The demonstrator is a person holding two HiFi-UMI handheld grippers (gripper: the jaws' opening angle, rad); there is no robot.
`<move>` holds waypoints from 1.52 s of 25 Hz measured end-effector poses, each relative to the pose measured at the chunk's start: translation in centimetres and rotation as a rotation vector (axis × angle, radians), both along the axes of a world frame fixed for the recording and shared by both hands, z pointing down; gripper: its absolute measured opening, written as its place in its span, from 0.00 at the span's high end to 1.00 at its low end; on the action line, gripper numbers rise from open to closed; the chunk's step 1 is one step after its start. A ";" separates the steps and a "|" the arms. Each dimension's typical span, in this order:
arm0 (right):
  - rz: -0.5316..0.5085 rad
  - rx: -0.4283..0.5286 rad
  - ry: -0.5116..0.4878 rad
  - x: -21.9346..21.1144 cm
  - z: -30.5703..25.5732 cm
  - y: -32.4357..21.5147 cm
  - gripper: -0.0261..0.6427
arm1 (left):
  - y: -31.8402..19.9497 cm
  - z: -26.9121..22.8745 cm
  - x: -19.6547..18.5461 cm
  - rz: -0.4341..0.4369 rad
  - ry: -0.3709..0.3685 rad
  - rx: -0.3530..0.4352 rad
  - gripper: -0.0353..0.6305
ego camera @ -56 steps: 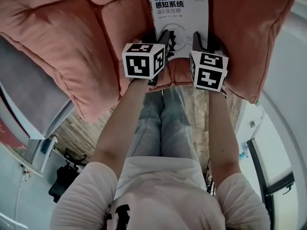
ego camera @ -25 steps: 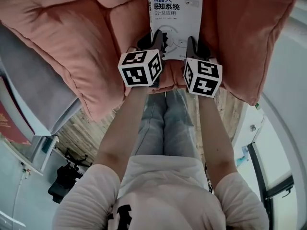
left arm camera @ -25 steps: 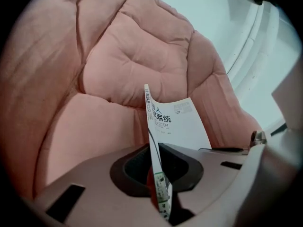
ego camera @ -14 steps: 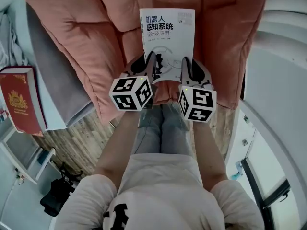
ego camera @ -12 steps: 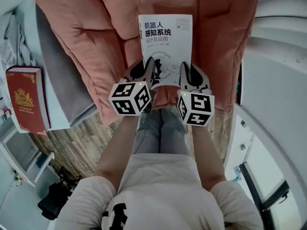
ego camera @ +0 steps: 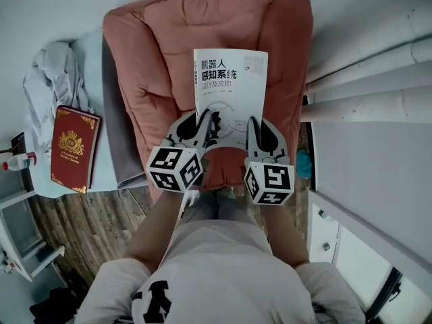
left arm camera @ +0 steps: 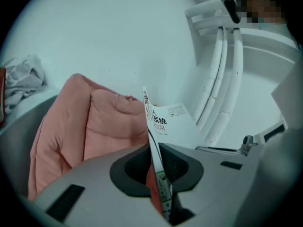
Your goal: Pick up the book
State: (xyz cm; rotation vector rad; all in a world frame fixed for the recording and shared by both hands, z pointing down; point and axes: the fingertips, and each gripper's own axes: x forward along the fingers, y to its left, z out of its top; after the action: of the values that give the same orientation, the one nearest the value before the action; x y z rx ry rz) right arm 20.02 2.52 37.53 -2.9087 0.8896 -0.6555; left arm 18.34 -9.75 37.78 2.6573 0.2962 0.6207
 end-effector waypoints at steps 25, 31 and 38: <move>-0.018 0.251 0.573 0.2 -20.2 -1.2 0.87 | -1.5 -20.8 -0.1 -0.038 0.578 0.139 0.87; -0.040 0.245 0.578 -2.2 -19.9 -0.8 0.87 | -1.0 -20.3 -2.8 -0.074 0.585 0.153 0.87; -0.129 0.251 0.553 -1.5 -20.6 -0.6 0.87 | -0.5 -20.7 -2.8 -0.155 0.566 0.148 0.87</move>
State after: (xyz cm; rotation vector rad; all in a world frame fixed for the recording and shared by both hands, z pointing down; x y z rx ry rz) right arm 18.55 1.97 16.92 -2.8444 1.1087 0.2697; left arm 15.50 -10.30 17.10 2.9162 0.1986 -0.1771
